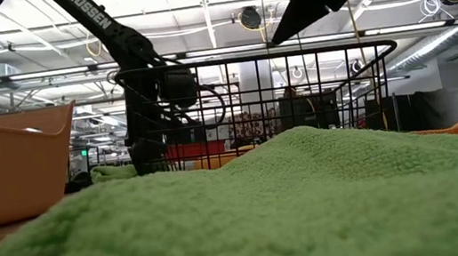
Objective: Sort microfiber towel by color & place in baskets
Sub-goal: Put the top green microfiber cloth into the black wire basket
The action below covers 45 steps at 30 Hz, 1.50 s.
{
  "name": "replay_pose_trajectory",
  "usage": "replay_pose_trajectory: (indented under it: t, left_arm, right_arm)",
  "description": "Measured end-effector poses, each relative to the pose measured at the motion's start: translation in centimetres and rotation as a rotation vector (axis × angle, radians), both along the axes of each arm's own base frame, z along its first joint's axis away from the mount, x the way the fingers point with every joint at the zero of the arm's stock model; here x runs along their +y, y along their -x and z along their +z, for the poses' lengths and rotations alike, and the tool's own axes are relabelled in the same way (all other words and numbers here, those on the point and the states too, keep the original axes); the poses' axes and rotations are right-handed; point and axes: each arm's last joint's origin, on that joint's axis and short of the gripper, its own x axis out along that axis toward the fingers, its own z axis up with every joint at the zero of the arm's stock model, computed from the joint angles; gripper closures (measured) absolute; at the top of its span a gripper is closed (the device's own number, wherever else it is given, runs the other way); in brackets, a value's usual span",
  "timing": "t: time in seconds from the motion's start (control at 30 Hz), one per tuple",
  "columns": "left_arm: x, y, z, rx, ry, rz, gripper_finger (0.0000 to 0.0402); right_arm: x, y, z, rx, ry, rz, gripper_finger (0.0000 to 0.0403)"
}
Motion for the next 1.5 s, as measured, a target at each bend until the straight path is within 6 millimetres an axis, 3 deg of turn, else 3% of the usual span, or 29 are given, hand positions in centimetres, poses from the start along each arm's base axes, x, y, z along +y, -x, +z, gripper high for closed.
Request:
replay_pose_trajectory:
  t: [0.2, 0.5, 0.7, 0.93, 1.3, 1.5]
  left_arm:
    - [-0.1, 0.4, 1.5, -0.011, -0.058, 0.005, 0.0379]
    - [-1.2, 2.2, 7.7, -0.099, -0.206, 0.037, 0.0382]
    - [-3.9, 3.9, 12.9, -0.163, -0.318, 0.024, 0.0383]
    - [-7.8, 5.1, 18.3, -0.359, -0.393, -0.067, 0.0383]
    - [-12.8, 4.7, 26.2, -0.663, -0.430, -0.228, 0.0384]
    - [-15.3, 4.3, 29.3, -0.849, -0.432, -0.298, 0.0384]
  right_arm:
    - [-0.2, 0.5, -1.2, 0.021, -0.008, -0.017, 0.0390]
    - [-0.2, 0.7, -2.0, 0.003, -0.031, -0.033, 0.0390]
    - [-0.1, 0.3, -1.7, -0.024, -0.020, -0.008, 0.0390]
    - [0.4, 0.3, -1.6, -0.040, -0.024, 0.010, 0.0390]
    - [1.5, 0.2, -1.3, -0.096, -0.041, 0.038, 0.0390]
    - [1.9, 0.4, -1.2, -0.100, -0.044, 0.051, 0.0390]
